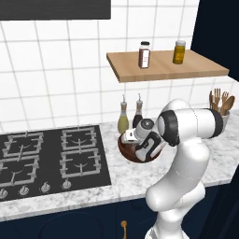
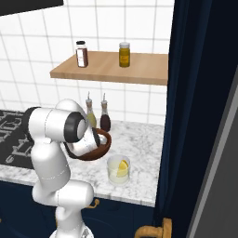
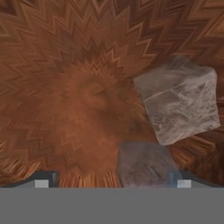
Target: Grab a lemon wedge from the fridge and one ice cube from the ice bowl, and put them in the glass of lemonade.
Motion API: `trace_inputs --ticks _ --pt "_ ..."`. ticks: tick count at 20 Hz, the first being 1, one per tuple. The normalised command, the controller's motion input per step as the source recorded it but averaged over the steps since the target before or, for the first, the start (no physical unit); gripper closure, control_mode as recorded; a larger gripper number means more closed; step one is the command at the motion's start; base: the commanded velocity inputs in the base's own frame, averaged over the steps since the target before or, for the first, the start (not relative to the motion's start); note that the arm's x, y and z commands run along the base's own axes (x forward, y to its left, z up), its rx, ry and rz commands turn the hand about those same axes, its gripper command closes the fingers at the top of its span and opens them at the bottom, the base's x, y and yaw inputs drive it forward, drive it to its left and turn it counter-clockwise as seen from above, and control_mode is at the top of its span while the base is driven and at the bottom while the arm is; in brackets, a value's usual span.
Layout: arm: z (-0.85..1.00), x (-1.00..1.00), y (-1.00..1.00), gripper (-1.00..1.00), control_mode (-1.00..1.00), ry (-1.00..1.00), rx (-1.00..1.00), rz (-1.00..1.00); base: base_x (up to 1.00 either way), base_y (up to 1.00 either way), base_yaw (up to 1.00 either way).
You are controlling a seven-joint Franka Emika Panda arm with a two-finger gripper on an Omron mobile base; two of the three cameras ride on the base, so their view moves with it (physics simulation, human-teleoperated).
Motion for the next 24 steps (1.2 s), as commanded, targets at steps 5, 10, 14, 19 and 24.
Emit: trace_inputs --ticks 5,10,14,19,24 --pt "-0.08 0.0 0.1 1.0 -1.0 0.06 0.0 0.0 0.0 0.0 0.0" --pt "-0.05 0.0 0.07 1.0 -1.0 0.09 0.0 0.0 0.0 0.0 0.0" --pt "-0.03 0.0 0.06 1.0 -1.0 0.08 0.0 0.0 0.0 0.0 0.0" --pt "-0.02 -0.01 0.01 1.0 -1.0 0.07 0.0 0.0 0.0 0.0 0.0" --pt "0.0 0.0 0.0 1.0 -1.0 0.0 0.0 0.0 0.0 0.0 0.0"
